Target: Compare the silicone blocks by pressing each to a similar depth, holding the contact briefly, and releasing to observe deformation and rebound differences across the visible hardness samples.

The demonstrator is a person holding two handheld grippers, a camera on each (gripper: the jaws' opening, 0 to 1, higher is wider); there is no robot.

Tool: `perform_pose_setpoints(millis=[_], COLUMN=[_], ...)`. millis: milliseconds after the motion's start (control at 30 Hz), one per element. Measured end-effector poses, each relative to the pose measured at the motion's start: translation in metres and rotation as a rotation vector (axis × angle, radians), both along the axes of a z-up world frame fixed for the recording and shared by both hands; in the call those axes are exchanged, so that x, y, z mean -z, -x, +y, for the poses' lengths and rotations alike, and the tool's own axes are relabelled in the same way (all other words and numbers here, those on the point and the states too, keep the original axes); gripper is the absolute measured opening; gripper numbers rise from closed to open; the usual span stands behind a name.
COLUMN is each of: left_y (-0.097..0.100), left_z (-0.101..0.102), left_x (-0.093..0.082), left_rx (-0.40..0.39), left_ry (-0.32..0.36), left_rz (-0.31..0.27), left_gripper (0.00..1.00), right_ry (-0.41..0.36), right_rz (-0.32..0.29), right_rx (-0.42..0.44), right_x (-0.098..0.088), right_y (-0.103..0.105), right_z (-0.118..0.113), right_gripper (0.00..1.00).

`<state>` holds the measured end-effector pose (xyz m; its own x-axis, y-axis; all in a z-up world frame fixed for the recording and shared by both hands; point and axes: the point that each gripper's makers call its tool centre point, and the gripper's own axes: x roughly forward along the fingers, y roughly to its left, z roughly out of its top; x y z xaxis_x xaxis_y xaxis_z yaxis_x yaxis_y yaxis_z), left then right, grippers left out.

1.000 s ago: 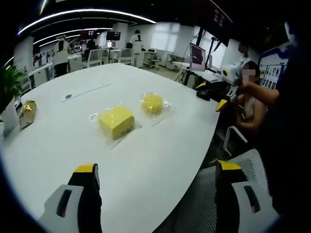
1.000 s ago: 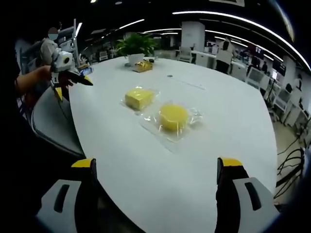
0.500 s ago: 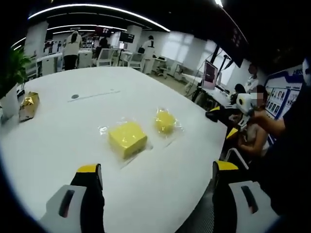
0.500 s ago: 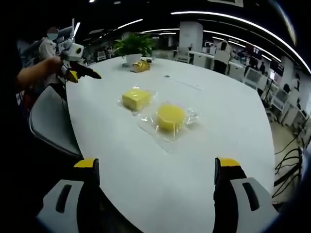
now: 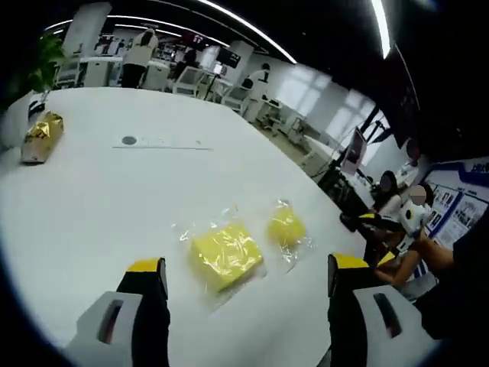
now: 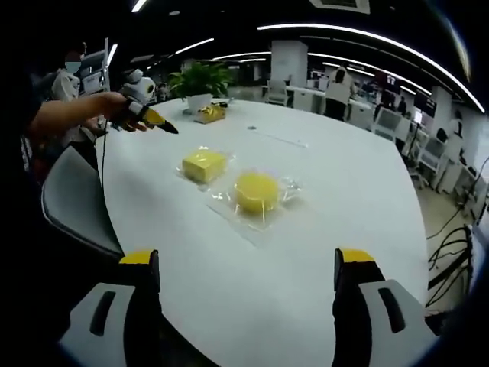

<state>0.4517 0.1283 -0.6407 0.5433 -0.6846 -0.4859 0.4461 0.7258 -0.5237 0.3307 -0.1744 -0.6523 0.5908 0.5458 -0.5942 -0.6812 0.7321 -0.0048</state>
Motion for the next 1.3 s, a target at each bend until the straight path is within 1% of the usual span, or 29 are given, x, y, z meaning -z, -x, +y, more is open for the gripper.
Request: perform_pose_setpoints(millis=[33,67,100,133,200,233,300,367,400,433,467,500,533,600,667,700,733,767,800,867,900,967,1033,1100,1167,1200,1233,1267,1300], left_y=[-0.008,-0.012,-0.018,-0.022,-0.03,-0.035,-0.04,-0.044,-0.045,-0.048,-0.056,-0.061,-0.062,-0.058,-0.053,-0.052,-0.052,-0.05,-0.051,-0.055,-0.056,-0.059,-0.057,-0.057,-0.054,-0.054,-0.054,-0.06,-0.06], left_z=[0.001,0.0,0.001,0.002,0.004,0.003,0.003,0.003,0.004,0.006,0.01,0.012,0.012,0.006,0.001,0.0,-0.001,-0.002,-0.001,0.005,0.005,0.001,-0.003,-0.005,-0.008,-0.009,-0.007,-0.004,-0.003], left_x=[0.003,0.005,0.009,0.014,0.019,0.025,0.033,0.042,0.046,0.049,0.05,0.051,0.052,0.055,0.063,0.064,0.067,0.069,0.073,0.079,0.08,0.08,0.081,0.084,0.085,0.085,0.085,0.081,0.08], left_rx=[-0.026,-0.035,-0.059,-0.064,-0.064,-0.102,-0.128,-0.128,-0.145,-0.166,-0.229,-0.256,-0.26,-0.249,-0.216,-0.211,-0.209,-0.201,-0.2,-0.243,-0.248,-0.274,-0.276,-0.273,-0.266,-0.266,-0.273,-0.309,-0.315], left_ry=[0.032,0.057,0.075,0.069,0.063,0.101,0.128,0.132,0.133,0.124,0.139,0.157,0.165,0.165,0.159,0.162,0.165,0.17,0.165,0.155,0.167,0.238,0.281,0.287,0.31,0.319,0.317,0.343,0.352], left_rz=[0.032,0.045,0.078,0.093,0.088,0.134,0.176,0.193,0.215,0.22,0.22,0.219,0.221,0.245,0.281,0.287,0.292,0.3,0.31,0.306,0.308,0.341,0.372,0.372,0.39,0.39,0.385,0.35,0.349], left_gripper=[0.83,0.82,0.82,0.81,0.78,0.77,0.73,0.68,0.66,0.64,0.63,0.64,0.64,0.62,0.6,0.58,0.56,0.51,0.48,0.43,0.41,0.36,0.32,0.33,0.29,0.23,0.21,0.18,0.13], right_ry=[0.004,0.006,0.011,0.015,0.021,0.022,0.019,0.019,0.023,0.031,0.034,0.038,0.037,0.031,0.028,0.028,0.029,0.029,0.03,0.033,0.035,0.042,0.043,0.035,0.033,0.035,0.036,0.039,0.04], right_rz=[0.003,0.003,0.005,0.003,0.002,0.001,0.001,0.003,0.006,0.009,0.01,0.014,0.018,0.022,0.027,0.027,0.028,0.029,0.031,0.031,0.031,0.032,0.031,0.033,0.033,0.032,0.032,0.033,0.035], right_rx=[0.004,0.008,0.013,0.019,0.023,0.033,0.039,0.045,0.048,0.055,0.056,0.054,0.053,0.054,0.055,0.055,0.056,0.057,0.059,0.059,0.058,0.06,0.067,0.076,0.081,0.083,0.084,0.084,0.083], right_x=[0.001,0.001,0.001,0.001,0.0,-0.001,-0.003,-0.003,-0.003,-0.002,-0.001,-0.001,0.0,0.001,0.002,0.003,0.003,0.003,0.004,0.003,0.003,0.004,0.003,0.001,0.001,0.001,0.001,0.001,0.002], right_y=[0.001,0.001,0.001,0.001,0.003,0.004,0.005,0.006,0.007,0.007,0.008,0.01,0.011,0.013,0.015,0.015,0.015,0.015,0.015,0.016,0.016,0.017,0.017,0.016,0.016,0.016,0.016,0.017,0.017], right_z=[-0.002,-0.004,-0.006,-0.008,-0.011,-0.015,-0.017,-0.02,-0.021,-0.023,-0.023,-0.023,-0.023,-0.022,-0.021,-0.021,-0.022,-0.022,-0.023,-0.024,-0.025,-0.028,-0.031,-0.033,-0.034,-0.035,-0.035,-0.035,-0.035], right_gripper=[0.87,0.87,0.87,0.87,0.87,0.86,0.86,0.84,0.84,0.84,0.83,0.83,0.83,0.82,0.82,0.82,0.82,0.81,0.81,0.8,0.79,0.77,0.77,0.77,0.76,0.76,0.76,0.75,0.75])
